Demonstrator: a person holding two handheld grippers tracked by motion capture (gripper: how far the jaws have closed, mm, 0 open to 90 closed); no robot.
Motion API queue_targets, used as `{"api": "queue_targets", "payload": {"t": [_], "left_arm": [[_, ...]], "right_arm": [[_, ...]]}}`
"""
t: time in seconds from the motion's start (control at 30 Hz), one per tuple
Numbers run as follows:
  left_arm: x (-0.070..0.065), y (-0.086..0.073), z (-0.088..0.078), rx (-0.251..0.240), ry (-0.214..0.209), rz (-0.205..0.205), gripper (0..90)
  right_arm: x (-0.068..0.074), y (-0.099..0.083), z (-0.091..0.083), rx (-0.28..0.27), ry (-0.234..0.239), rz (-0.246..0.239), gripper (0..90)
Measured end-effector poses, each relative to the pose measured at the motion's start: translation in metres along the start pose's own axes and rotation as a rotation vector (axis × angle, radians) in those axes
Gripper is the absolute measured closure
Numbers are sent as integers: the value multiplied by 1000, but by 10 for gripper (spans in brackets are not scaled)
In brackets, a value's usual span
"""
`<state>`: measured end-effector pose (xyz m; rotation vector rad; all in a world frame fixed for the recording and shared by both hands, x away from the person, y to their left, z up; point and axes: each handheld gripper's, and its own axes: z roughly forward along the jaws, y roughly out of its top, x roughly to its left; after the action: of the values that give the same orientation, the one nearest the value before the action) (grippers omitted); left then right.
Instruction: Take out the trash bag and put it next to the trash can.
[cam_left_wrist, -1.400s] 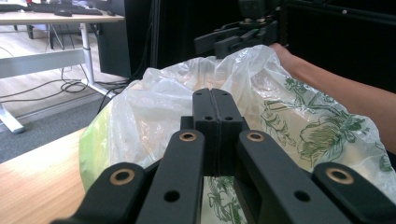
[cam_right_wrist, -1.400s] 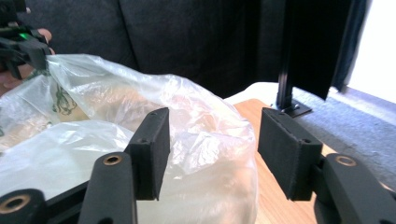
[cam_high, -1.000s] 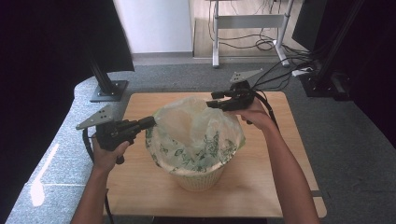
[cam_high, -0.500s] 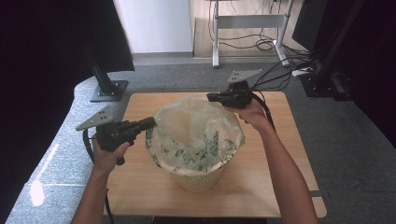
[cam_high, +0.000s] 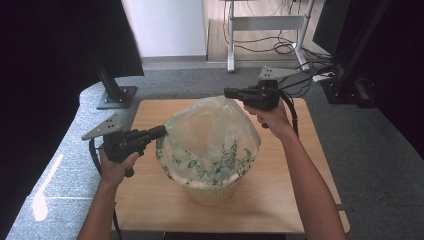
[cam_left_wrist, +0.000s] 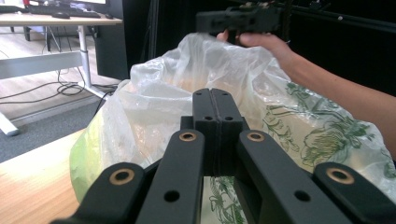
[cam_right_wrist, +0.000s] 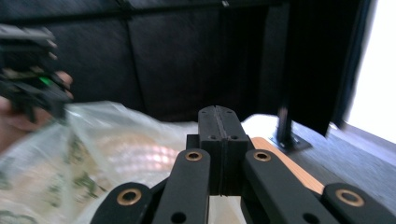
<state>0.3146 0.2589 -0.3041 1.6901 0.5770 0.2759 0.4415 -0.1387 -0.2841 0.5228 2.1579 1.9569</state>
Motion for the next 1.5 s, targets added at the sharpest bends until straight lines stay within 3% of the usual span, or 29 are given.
{"api": "queue_targets", "payload": {"t": [0.17, 0.3, 0.37, 0.43, 0.5, 0.63, 0.7, 0.8, 0.97, 1.13, 1.37, 1.5], "left_arm": [[1, 1, -1, 5, 6, 0, 900], [-1, 1, 0, 6, 9, 3, 900], [-2, 1, 0, 7, 7, 3, 900], [-3, 0, 1, 5, 6, 4, 900], [-4, 1, 2, 5, 5, 4, 900], [-5, 2, 2, 8, 6, 10, 900], [-5, 3, 2, 9, 8, 12, 900], [-6, 2, 3, 7, 6, 11, 900], [-7, 2, 5, 6, 2, 11, 900], [-8, 2, 6, 9, 0, 15, 900], [-8, 1, 7, 10, 0, 8, 900], [-8, -1, 7, 14, 4, 2, 900]], "right_arm": [[9, 3, -8, 14, 5, -21, 896], [17, 4, -11, 74, -50, -44, 551], [16, 3, -11, 122, -79, -25, 400], [14, 1, -10, 161, -107, -15, 375], [11, -2, -9, 193, -98, 14, 415], [7, -10, -5, 279, -74, 27, 767], [7, -13, -4, 300, -85, 12, 883], [10, -13, -4, 258, -107, -6, 897], [19, -2, -8, 102, -120, -35, 899], [32, 5, -13, -31, -89, -67, 899], [48, 12, -22, -54, -76, -85, 876], [50, 7, -27, -16, -66, -35, 584]]}}
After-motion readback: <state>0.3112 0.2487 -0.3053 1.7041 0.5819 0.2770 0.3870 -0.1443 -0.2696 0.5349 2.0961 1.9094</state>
